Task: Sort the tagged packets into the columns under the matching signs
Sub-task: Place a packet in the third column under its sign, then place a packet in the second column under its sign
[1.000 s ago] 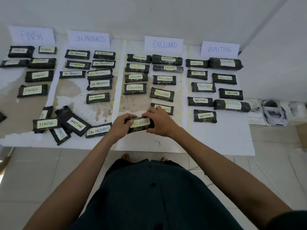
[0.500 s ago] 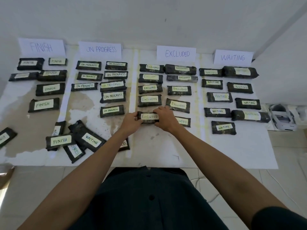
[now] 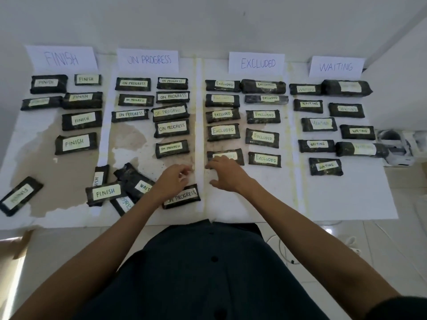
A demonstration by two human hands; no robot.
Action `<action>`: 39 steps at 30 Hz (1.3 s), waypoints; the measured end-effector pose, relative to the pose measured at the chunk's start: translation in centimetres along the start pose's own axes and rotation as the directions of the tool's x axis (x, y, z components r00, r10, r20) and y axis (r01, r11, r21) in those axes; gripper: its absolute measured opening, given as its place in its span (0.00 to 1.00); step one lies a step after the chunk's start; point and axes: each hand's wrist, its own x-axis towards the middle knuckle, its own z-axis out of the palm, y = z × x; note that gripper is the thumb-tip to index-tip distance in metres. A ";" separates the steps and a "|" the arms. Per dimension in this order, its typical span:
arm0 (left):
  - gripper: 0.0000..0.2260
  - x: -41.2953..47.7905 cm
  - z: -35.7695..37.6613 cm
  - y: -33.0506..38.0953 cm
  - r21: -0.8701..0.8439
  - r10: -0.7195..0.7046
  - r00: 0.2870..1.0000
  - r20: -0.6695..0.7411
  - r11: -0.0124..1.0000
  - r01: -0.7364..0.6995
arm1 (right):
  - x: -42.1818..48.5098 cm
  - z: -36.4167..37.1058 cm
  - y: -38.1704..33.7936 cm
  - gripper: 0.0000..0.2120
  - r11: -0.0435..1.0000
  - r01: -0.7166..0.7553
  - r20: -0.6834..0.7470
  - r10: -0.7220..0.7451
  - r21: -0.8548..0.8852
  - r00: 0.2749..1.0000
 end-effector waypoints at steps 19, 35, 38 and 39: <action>0.24 -6.1 -0.4 -3.4 0.404 0.173 0.979 -0.104 0.907 -0.117 | 0.0 1.6 -4.8 0.27 0.969 0.113 0.012 -0.114 -0.219 0.993; 0.25 -0.9 -13.8 -9.7 0.117 0.026 0.966 -0.256 0.993 0.005 | 15.0 -1.7 -13.0 0.25 0.993 0.077 -0.133 -0.090 -0.094 0.987; 0.26 1.3 -15.7 -12.0 0.143 0.007 0.979 -0.205 0.990 0.023 | 18.4 -1.2 -14.2 0.25 0.994 0.029 -0.133 -0.044 -0.108 0.990; 0.27 1.9 -16.1 -12.7 0.149 0.009 0.982 -0.189 0.989 0.019 | 19.3 -0.9 -14.5 0.25 0.994 0.007 -0.132 -0.022 -0.108 0.991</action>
